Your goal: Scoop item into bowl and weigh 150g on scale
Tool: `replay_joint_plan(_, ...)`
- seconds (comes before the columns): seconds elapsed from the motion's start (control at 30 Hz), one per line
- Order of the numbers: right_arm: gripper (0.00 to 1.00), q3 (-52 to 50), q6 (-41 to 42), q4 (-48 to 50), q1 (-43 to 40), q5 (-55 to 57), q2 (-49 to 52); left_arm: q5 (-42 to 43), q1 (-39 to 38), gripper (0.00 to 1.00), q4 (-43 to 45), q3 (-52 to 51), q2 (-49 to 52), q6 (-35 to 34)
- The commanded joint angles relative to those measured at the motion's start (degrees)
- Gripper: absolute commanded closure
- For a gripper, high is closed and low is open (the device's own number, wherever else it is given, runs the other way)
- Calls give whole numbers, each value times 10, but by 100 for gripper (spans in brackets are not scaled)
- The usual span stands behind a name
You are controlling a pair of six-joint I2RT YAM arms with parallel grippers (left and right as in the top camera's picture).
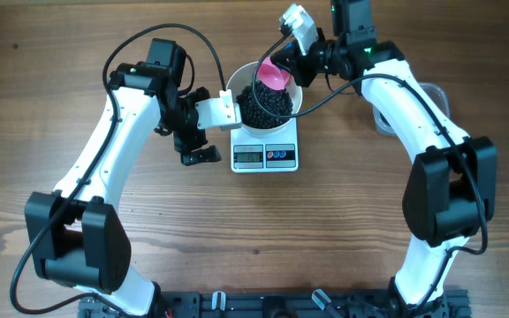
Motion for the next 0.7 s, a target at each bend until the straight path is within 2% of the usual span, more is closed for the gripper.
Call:
replay_joint_plan(0.0, 96, -3, -29, 5, 3, 1, 18, 14, 2, 0, 0, -4, 2, 11)
replay_joint_plan(0.43, 96, -3, -33, -29, 3, -6, 32, 14, 2, 0, 0, -4, 2, 11)
replay_joint_plan(0.67, 96, -3, -26, -45, 3, -61, 32, 14, 2, 0, 0, -4, 2, 11)
